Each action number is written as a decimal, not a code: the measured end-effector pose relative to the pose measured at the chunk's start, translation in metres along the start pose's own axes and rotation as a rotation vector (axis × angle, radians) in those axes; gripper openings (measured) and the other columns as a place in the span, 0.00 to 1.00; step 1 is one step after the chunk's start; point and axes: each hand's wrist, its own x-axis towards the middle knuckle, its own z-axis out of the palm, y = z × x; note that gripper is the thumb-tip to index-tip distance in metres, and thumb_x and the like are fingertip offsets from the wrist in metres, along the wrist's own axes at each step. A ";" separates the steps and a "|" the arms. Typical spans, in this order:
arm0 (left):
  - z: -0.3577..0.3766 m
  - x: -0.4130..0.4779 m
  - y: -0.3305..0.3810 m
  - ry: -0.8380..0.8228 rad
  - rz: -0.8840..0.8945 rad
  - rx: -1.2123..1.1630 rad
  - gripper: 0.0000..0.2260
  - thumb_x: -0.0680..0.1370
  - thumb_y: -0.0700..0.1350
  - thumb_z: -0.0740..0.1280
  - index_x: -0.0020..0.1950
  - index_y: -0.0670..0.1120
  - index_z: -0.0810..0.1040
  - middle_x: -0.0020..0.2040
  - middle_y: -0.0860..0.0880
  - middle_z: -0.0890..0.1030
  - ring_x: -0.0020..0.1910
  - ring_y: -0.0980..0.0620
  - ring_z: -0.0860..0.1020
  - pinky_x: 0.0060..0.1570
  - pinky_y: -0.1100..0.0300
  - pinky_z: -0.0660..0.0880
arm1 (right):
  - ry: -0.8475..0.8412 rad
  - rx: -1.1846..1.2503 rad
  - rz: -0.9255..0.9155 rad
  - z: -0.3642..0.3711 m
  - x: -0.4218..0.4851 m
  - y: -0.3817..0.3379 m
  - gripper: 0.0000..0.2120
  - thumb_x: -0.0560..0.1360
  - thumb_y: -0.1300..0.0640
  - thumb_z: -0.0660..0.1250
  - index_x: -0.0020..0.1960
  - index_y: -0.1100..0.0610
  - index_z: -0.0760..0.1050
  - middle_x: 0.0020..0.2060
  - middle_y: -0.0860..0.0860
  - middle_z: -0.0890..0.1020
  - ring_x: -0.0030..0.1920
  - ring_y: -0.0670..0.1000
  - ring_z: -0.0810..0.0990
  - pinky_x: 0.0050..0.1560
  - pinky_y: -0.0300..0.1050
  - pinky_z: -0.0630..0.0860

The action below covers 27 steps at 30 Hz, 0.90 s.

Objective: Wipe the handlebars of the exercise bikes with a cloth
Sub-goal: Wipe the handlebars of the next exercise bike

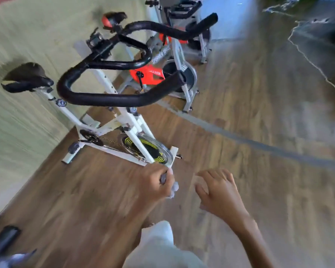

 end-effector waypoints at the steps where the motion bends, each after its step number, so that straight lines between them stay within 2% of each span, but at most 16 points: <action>1: 0.010 0.006 0.005 0.003 0.076 -0.007 0.18 0.78 0.48 0.60 0.29 0.50 0.59 0.24 0.52 0.65 0.24 0.49 0.68 0.27 0.50 0.69 | -0.042 0.007 0.049 -0.003 -0.002 0.009 0.17 0.72 0.47 0.55 0.48 0.53 0.80 0.43 0.49 0.83 0.46 0.56 0.82 0.54 0.50 0.67; 4: 0.054 0.027 0.032 -0.112 0.039 0.054 0.16 0.77 0.50 0.58 0.29 0.49 0.65 0.26 0.49 0.70 0.27 0.52 0.69 0.32 0.51 0.71 | -0.077 0.046 0.171 -0.014 -0.003 0.042 0.22 0.74 0.43 0.52 0.56 0.51 0.79 0.51 0.48 0.83 0.54 0.54 0.80 0.55 0.51 0.71; 6: 0.084 0.043 0.039 -0.106 0.085 0.059 0.17 0.77 0.50 0.59 0.29 0.48 0.63 0.25 0.49 0.67 0.27 0.50 0.67 0.30 0.51 0.68 | -0.057 0.075 0.226 -0.021 0.004 0.067 0.18 0.77 0.45 0.55 0.59 0.52 0.77 0.55 0.47 0.82 0.57 0.53 0.79 0.55 0.50 0.71; 8: 0.117 0.064 0.046 -0.148 0.051 0.077 0.19 0.77 0.51 0.59 0.28 0.45 0.63 0.24 0.49 0.66 0.26 0.49 0.67 0.30 0.51 0.67 | -0.043 0.099 0.273 -0.029 0.017 0.096 0.14 0.79 0.47 0.59 0.60 0.51 0.76 0.56 0.46 0.80 0.58 0.52 0.78 0.55 0.47 0.70; 12: 0.191 0.108 0.057 -0.186 0.074 0.059 0.18 0.78 0.52 0.59 0.29 0.48 0.63 0.26 0.55 0.63 0.28 0.54 0.66 0.31 0.55 0.66 | -0.062 0.143 0.333 -0.047 0.056 0.165 0.15 0.80 0.47 0.58 0.63 0.49 0.74 0.60 0.44 0.78 0.60 0.50 0.77 0.52 0.43 0.68; 16: 0.257 0.166 0.075 -0.130 0.090 0.024 0.18 0.79 0.51 0.59 0.29 0.50 0.62 0.26 0.55 0.63 0.27 0.52 0.66 0.31 0.59 0.63 | -0.116 0.249 0.376 -0.072 0.108 0.237 0.12 0.80 0.46 0.59 0.61 0.46 0.74 0.56 0.43 0.79 0.57 0.50 0.78 0.52 0.46 0.72; 19: 0.296 0.212 0.090 -0.088 0.049 0.010 0.19 0.79 0.51 0.59 0.30 0.53 0.58 0.25 0.55 0.61 0.26 0.57 0.64 0.31 0.63 0.60 | -0.153 0.271 0.373 -0.090 0.150 0.285 0.12 0.80 0.45 0.59 0.60 0.45 0.74 0.54 0.43 0.79 0.57 0.49 0.78 0.52 0.47 0.74; 21: 0.321 0.243 0.096 -0.052 0.011 -0.008 0.19 0.79 0.52 0.58 0.30 0.53 0.57 0.25 0.55 0.61 0.26 0.58 0.65 0.29 0.61 0.62 | -0.144 0.287 0.357 -0.099 0.179 0.317 0.11 0.79 0.45 0.59 0.59 0.45 0.74 0.54 0.42 0.80 0.56 0.48 0.79 0.54 0.48 0.75; 24: 0.351 0.285 0.099 0.020 -0.018 0.042 0.20 0.79 0.52 0.58 0.29 0.48 0.61 0.25 0.55 0.63 0.25 0.54 0.66 0.26 0.54 0.65 | -0.122 0.320 0.330 -0.110 0.220 0.357 0.11 0.79 0.45 0.59 0.58 0.46 0.75 0.53 0.42 0.81 0.52 0.48 0.80 0.53 0.51 0.76; 27: 0.373 0.324 0.102 0.076 -0.013 0.077 0.21 0.80 0.53 0.58 0.30 0.46 0.61 0.24 0.55 0.61 0.24 0.57 0.63 0.27 0.58 0.62 | -0.113 0.360 0.255 -0.120 0.266 0.392 0.12 0.80 0.44 0.59 0.58 0.46 0.75 0.52 0.42 0.81 0.50 0.48 0.81 0.51 0.52 0.77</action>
